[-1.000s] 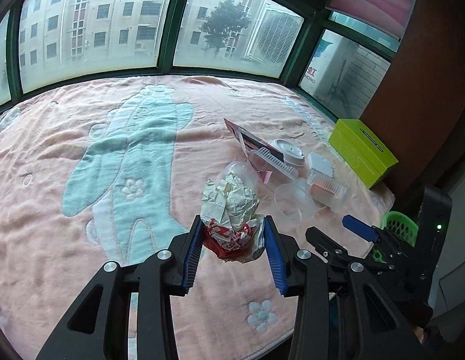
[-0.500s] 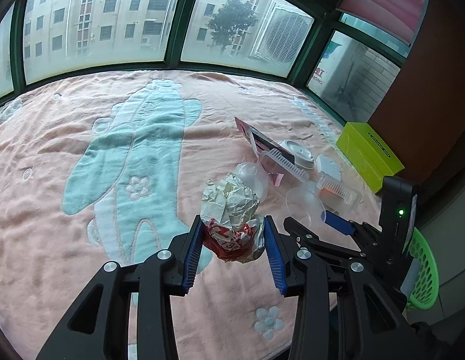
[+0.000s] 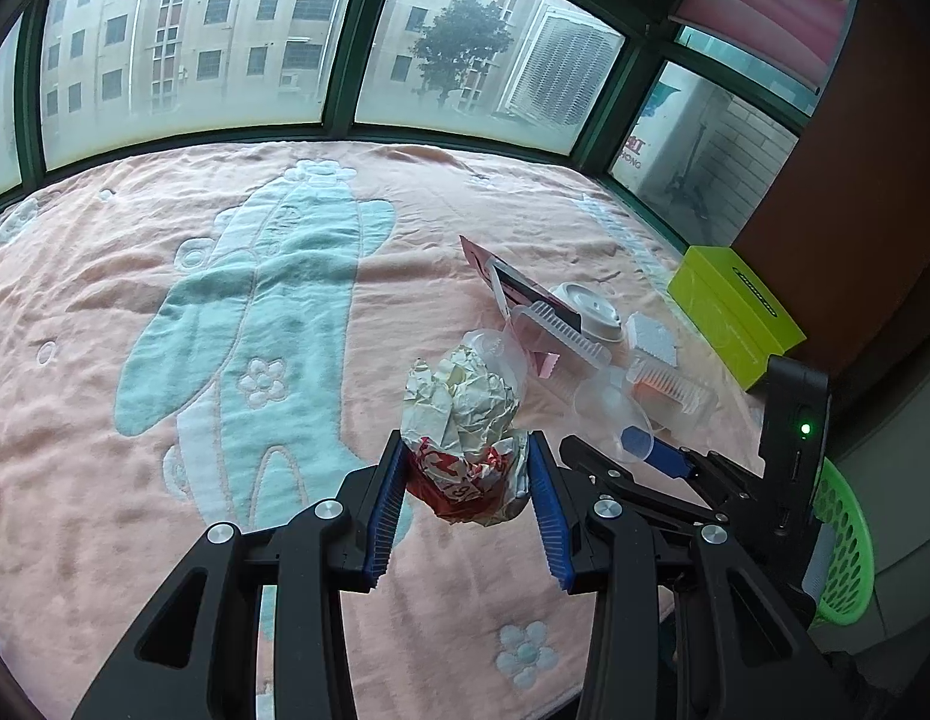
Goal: Collect trash
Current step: 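Grasp the clear plastic bowl with the right tool while the left tool holds the paper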
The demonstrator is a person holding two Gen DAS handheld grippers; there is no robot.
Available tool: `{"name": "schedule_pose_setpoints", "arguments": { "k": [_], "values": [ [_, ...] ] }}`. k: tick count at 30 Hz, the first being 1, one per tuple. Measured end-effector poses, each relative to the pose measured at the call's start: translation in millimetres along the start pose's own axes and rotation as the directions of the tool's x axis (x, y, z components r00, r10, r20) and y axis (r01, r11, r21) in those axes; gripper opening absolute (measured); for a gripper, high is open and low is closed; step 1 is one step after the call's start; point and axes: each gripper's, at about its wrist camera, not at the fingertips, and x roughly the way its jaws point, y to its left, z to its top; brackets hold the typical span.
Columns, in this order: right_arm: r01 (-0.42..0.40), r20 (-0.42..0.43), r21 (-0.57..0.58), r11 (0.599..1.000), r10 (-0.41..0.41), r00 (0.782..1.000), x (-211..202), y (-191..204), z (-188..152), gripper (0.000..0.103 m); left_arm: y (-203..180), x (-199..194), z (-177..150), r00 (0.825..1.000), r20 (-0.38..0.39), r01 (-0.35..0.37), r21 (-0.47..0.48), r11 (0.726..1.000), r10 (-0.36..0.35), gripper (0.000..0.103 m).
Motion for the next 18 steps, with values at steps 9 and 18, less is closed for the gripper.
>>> {"name": "schedule_pose_setpoints", "arguments": {
  "k": [9,18],
  "values": [
    [0.033,0.039,0.039,0.999,-0.035,0.999,-40.6,-17.8,-2.3,0.06,-21.7,2.8,4.4,0.999,0.002,0.043,0.031,0.999,-0.043,0.039],
    [0.126,0.057,0.112,0.986,-0.133,0.989,-86.6,-53.8,-14.0,0.06,-65.9,7.5,10.5,0.994,-0.001,0.111,0.099,0.989,-0.111,0.039]
  ]
}}
